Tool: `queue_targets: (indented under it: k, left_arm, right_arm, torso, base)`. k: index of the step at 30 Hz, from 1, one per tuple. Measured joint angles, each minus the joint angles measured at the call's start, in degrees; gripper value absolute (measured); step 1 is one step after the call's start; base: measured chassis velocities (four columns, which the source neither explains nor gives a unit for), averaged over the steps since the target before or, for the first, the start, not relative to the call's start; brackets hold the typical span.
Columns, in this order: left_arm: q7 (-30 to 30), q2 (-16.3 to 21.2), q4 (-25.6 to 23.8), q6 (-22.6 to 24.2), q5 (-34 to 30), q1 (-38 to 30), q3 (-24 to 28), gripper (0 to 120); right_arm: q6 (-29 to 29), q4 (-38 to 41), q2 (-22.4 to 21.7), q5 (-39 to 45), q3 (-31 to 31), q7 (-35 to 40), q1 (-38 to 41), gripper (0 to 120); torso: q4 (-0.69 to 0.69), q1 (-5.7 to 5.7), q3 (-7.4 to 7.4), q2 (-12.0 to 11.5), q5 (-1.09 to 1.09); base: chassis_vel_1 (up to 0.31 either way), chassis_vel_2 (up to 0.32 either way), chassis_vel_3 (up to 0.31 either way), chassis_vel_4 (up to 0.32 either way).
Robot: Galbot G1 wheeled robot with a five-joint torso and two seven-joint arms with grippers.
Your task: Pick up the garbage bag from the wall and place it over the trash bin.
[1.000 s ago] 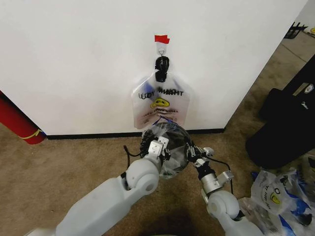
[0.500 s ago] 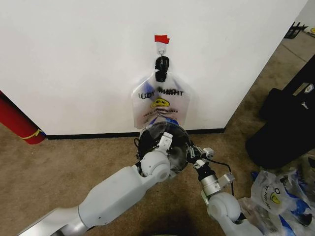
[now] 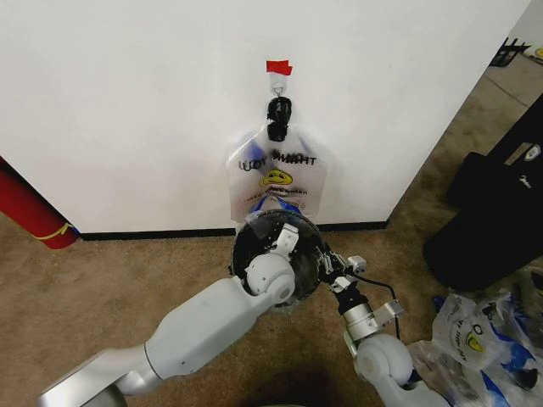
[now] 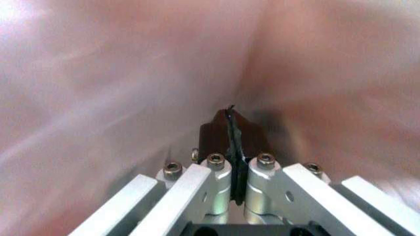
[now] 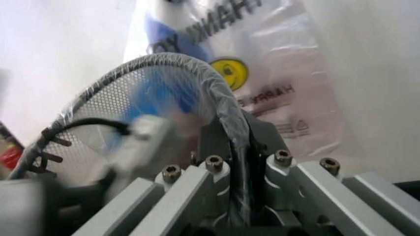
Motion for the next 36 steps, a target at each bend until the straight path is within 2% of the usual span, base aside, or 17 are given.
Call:
queue_targets:
  k: [2,3,7,11,19,36]
  left_arm:
    - [0.0,2.0,-3.7,0.0,-0.6,1.0,0.1,0]
    - [0.0,2.0,-3.7,0.0,-0.6,1.0,0.1,0]
    - [-0.1,6.1,-9.4,0.0,-2.2,3.0,0.5,0]
    - [-0.4,7.7,-10.5,0.0,-2.5,4.0,0.8,0]
    - [-0.4,9.0,-9.5,0.0,-3.0,6.0,1.2,0]
    - [1.0,3.9,-1.3,0.0,-3.1,2.4,2.4,0]
  right_arm:
    - [0.8,-1.6,0.3,-0.4,0.3,-0.4,0.6,0]
    - [0.8,-1.6,0.3,-0.4,0.3,-0.4,0.6,0]
    - [2.4,-4.6,1.0,-3.8,0.9,-1.6,2.2,0]
    - [4.5,-6.8,1.4,-8.4,1.1,-3.7,3.2,0]
    - [9.2,-8.1,1.9,-12.9,1.5,-7.9,4.5,0]
    - [12.3,-5.0,1.7,-11.6,1.0,-12.9,2.1,0]
  torso:
    - [0.0,0.0,0.0,0.0,0.0]
    - [0.0,0.0,0.0,0.0,0.0]
    - [0.01,-0.01,-0.01,0.0,0.0]
    - [0.01,0.0,0.0,0.0,0.0]
    - [0.01,0.0,0.0,0.0,-0.01]
    - [0.01,0.0,0.0,0.0,0.0]
  base:
    - [0.0,0.0,0.0,0.0]
    - [0.0,0.0,0.0,0.0]
    - [0.0,0.0,0.0,0.0]
    - [0.0,0.0,0.0,0.0]
    - [0.0,0.0,0.0,0.0]
    - [0.0,0.0,0.0,0.0]
